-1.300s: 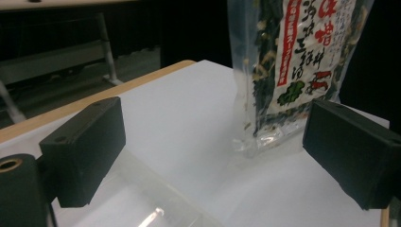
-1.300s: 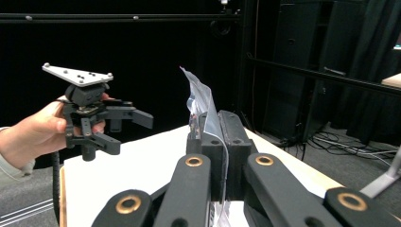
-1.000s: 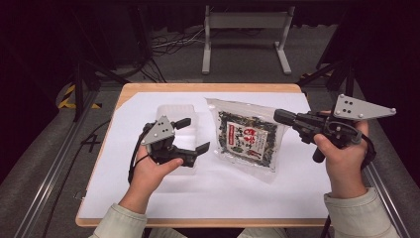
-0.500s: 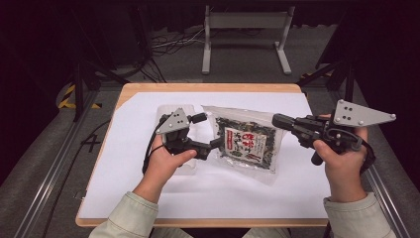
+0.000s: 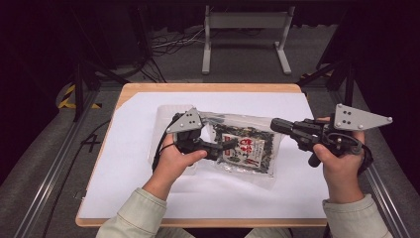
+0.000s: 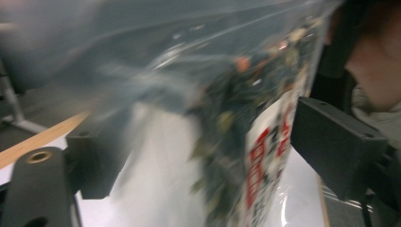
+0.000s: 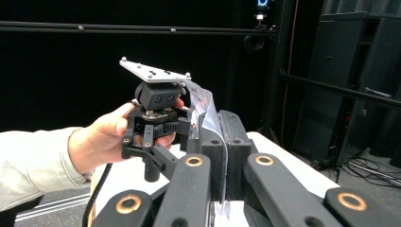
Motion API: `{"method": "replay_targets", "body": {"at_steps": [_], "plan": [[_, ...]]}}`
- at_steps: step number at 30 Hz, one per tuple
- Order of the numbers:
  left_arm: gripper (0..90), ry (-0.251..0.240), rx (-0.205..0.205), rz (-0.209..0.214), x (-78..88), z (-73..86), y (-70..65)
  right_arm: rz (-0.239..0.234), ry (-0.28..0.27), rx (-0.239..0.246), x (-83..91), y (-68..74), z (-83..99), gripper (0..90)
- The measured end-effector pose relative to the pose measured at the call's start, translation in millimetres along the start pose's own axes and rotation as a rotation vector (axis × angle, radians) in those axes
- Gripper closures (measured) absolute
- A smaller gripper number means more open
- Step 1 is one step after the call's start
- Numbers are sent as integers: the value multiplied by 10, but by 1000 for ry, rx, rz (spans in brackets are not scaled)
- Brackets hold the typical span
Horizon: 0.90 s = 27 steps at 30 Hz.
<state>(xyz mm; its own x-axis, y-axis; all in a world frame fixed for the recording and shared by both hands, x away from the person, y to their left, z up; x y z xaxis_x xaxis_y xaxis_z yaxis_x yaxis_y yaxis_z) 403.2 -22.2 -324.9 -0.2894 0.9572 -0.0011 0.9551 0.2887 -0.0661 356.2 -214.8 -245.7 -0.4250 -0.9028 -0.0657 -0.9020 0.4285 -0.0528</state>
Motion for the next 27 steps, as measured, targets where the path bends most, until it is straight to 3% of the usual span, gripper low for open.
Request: {"method": "replay_targets", "body": {"at_steps": [8, 10, 15, 19, 27], "plan": [[294, -7, -26, 23, -30, -11, -44, -2, -13, -14, 19, -29, 24, 900], [407, 1, -35, 43, -32, -11, -74, 5, -14, -16, 27, -42, 35, 900], [527, 18, -75, 73, -27, -20, -144, 14, -20, -21, 43, -76, 42, 900], [613, 23, -63, 106, -10, -37, -192, 21, -26, -32, 69, -118, 45, 900], [696, 32, -48, 148, 5, -71, -277, 35, -24, -31, 96, -158, 51, 863]]}}
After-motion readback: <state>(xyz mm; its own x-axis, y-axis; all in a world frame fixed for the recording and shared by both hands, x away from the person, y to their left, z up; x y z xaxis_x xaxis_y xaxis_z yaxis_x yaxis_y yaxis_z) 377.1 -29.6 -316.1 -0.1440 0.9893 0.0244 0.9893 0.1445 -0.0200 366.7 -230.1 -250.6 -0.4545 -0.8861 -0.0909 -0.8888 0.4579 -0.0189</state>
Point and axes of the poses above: each handheld gripper's, and its own axes: x roughly backward along the jaws, z roughly out of its underside, y roughly to its left, the point moved 7 cm from there along -x, roughly forward along the jaws, and after that the axes turned 8 degrees about -y, right-handed, at the moved point
